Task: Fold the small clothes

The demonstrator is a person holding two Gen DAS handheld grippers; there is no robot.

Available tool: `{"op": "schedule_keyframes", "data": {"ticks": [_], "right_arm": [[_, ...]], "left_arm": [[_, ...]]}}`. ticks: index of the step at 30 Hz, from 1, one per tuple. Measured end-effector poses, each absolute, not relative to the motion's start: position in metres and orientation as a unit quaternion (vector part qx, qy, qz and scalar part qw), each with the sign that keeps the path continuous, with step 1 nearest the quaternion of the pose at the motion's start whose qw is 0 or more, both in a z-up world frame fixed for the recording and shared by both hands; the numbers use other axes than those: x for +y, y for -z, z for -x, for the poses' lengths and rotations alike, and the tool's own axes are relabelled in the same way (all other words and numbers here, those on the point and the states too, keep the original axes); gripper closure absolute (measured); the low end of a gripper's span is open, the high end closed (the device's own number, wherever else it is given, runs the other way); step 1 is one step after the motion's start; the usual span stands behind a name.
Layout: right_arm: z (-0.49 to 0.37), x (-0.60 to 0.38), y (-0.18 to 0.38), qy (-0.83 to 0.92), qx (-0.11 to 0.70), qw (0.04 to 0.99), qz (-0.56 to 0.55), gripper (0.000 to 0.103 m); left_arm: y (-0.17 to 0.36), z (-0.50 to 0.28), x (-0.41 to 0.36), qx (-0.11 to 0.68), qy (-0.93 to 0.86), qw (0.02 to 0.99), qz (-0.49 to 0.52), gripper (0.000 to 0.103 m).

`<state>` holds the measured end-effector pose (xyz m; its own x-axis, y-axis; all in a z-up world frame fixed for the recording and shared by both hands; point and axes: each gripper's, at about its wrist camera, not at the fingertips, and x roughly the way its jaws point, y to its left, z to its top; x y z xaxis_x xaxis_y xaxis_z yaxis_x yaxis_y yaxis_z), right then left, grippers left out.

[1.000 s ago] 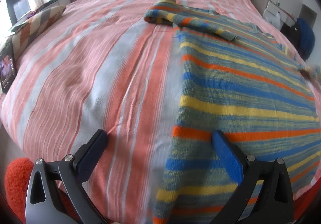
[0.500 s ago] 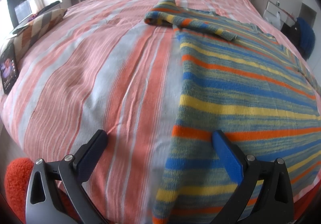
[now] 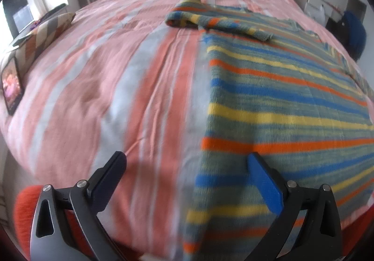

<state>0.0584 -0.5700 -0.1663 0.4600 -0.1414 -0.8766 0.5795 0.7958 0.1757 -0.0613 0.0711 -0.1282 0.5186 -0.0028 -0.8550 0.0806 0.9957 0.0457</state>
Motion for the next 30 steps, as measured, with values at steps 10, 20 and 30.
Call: {"op": "schedule_keyframes", "data": {"ticks": [10,20,30], "right_arm": [[0.022,-0.491,0.128,0.184,0.396,0.878,-0.196,0.056],[0.04,-0.397,0.153,0.103,0.408,0.894,-0.156,0.056],[0.042,-0.388,0.163,0.093,0.405,0.899,-0.139,0.056]], "left_arm": [[0.022,-0.016,0.002,0.383,0.165,0.895,-0.157,0.001],[0.117,-0.112,-0.056,0.469,0.124,0.852,-0.194,0.087],[0.043,-0.135,0.144,0.428,-0.03,0.902,0.041,0.091]]}}
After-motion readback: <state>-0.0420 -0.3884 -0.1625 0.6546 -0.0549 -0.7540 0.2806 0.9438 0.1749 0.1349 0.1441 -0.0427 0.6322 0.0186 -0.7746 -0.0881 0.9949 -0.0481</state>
